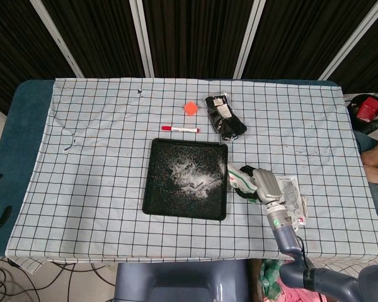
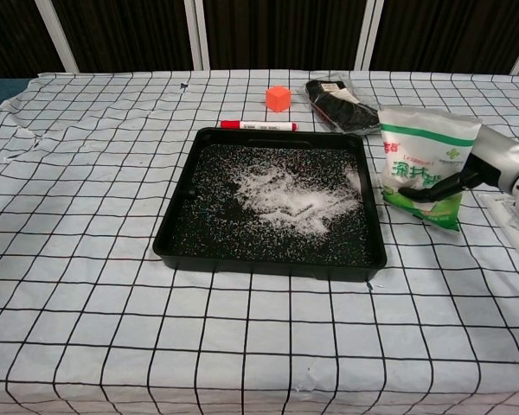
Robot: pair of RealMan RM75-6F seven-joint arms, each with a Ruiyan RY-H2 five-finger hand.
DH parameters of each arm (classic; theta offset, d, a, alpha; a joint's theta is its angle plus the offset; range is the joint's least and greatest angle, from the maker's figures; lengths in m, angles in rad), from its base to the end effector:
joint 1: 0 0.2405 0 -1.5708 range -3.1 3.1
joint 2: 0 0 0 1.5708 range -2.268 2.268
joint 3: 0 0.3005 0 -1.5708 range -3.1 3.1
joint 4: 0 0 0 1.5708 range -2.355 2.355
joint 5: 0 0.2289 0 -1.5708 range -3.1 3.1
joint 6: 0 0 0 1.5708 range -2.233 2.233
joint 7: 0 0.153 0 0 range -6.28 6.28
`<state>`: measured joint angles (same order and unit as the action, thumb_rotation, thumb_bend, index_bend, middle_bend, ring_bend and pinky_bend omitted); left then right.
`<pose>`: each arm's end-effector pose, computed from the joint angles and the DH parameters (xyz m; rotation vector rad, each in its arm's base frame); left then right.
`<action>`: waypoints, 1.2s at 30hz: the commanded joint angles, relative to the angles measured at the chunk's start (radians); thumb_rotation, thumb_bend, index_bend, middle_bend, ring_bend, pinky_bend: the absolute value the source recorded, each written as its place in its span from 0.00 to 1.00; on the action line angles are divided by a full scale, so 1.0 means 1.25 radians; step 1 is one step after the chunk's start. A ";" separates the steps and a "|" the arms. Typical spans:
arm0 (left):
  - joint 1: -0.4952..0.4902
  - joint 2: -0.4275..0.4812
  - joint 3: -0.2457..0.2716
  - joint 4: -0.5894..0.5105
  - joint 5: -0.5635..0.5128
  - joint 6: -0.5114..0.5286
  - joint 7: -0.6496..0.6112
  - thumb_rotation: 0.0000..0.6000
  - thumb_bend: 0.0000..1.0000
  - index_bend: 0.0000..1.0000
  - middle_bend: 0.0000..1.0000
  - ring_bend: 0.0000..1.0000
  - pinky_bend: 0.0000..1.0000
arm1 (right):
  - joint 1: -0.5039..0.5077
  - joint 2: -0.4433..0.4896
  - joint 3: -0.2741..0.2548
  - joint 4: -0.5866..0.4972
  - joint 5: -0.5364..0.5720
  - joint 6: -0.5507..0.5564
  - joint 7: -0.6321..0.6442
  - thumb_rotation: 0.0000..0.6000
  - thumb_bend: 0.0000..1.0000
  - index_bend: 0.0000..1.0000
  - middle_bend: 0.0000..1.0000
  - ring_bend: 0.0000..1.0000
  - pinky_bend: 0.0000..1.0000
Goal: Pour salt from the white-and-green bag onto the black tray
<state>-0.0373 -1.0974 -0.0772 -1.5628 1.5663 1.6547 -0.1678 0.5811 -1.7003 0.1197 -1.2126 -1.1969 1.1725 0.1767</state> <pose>-0.3559 0.1821 0.1973 -1.2809 -0.8248 -1.1080 -0.2594 -0.3623 -0.0500 1.4543 -1.2885 1.1972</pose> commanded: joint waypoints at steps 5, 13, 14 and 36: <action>0.001 0.001 -0.002 0.001 -0.004 0.000 0.000 1.00 0.32 0.20 0.11 0.03 0.09 | -0.013 -0.050 0.028 0.024 0.009 -0.020 0.028 1.00 0.33 0.64 0.37 0.45 0.46; 0.002 -0.001 -0.003 0.001 -0.005 0.002 0.003 1.00 0.32 0.20 0.11 0.03 0.09 | -0.029 -0.051 0.031 0.008 -0.008 -0.043 0.053 1.00 0.26 0.47 0.25 0.34 0.43; 0.002 -0.001 -0.003 0.001 -0.005 0.001 0.003 1.00 0.32 0.20 0.11 0.03 0.09 | -0.031 -0.050 0.031 0.006 -0.010 -0.043 0.056 1.00 0.25 0.44 0.23 0.32 0.42; 0.003 -0.002 -0.004 -0.003 -0.008 0.001 0.012 1.00 0.32 0.20 0.11 0.03 0.09 | -0.085 0.008 0.038 -0.079 -0.054 -0.025 0.100 1.00 0.14 0.31 0.14 0.20 0.33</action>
<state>-0.0340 -1.1003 -0.0820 -1.5667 1.5558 1.6552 -0.1529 0.4844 -1.7025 0.1698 -1.2980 -1.2583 1.1327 0.3005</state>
